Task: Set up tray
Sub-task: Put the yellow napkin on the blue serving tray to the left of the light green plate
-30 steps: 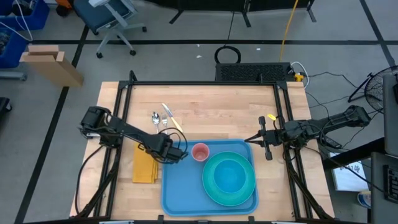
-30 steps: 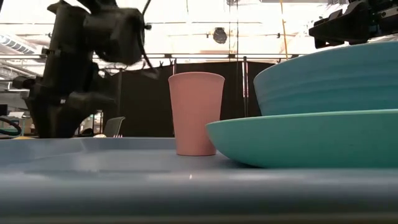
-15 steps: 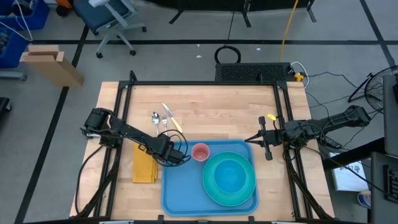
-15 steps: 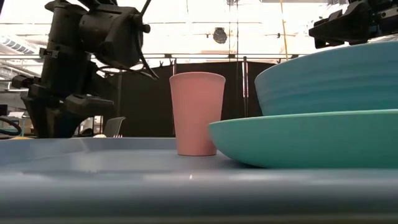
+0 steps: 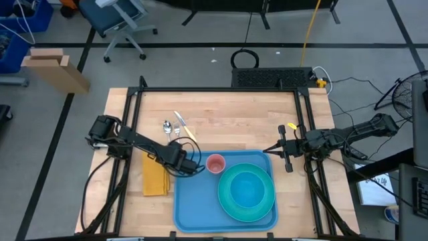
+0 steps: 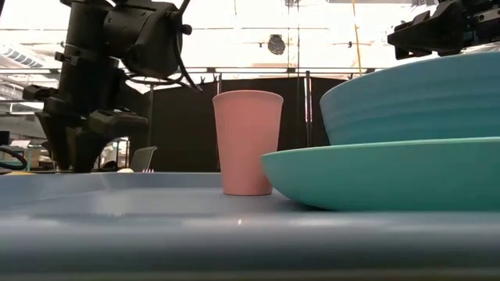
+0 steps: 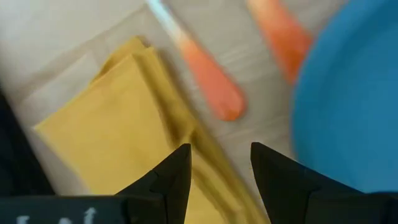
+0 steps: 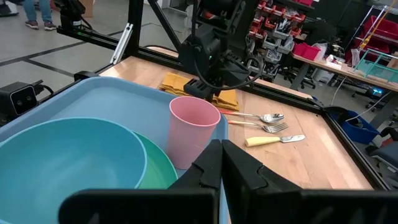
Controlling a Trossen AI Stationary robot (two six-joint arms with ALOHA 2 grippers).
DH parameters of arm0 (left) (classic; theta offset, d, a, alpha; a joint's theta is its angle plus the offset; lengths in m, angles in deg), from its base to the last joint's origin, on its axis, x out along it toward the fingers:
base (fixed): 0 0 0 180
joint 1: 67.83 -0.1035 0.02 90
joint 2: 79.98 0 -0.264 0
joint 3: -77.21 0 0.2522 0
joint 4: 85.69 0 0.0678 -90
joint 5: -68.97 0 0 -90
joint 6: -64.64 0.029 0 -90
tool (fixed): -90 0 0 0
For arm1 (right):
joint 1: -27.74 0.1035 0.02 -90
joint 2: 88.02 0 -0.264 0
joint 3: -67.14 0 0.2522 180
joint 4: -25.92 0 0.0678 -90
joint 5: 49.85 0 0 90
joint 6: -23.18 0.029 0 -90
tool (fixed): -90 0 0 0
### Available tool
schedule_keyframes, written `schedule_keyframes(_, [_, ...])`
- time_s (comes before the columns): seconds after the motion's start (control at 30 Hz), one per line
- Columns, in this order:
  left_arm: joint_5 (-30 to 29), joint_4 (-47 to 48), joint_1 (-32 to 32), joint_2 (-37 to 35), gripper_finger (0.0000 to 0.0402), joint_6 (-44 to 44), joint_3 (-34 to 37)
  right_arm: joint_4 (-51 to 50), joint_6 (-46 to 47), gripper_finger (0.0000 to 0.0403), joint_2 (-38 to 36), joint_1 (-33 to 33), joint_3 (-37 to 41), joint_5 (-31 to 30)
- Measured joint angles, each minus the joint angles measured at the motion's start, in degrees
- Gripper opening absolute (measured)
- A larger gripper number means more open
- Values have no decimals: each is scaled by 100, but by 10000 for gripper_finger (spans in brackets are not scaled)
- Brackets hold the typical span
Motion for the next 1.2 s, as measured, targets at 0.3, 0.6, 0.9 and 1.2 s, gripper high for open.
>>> schedule_keyframes(0.3, [68, 15, 0, 589, 170, 45, -46, -16, 0, 0, -2, 0, 0, 0])
schedule_keyframes(0.6, [31, -41, 21, 704, 154, 186, -47, -26, -2, 0, -2, 0, 2, -4])
schedule_keyframes(0.9, [-80, 545, 118, 193, 130, 26, -354, 11, -20, 0, -2, 0, 2, -4])
schedule_keyframes(1.2, [-104, 665, 237, 182, 161, -76, -265, 13, -7, 0, 0, 0, 2, -4])
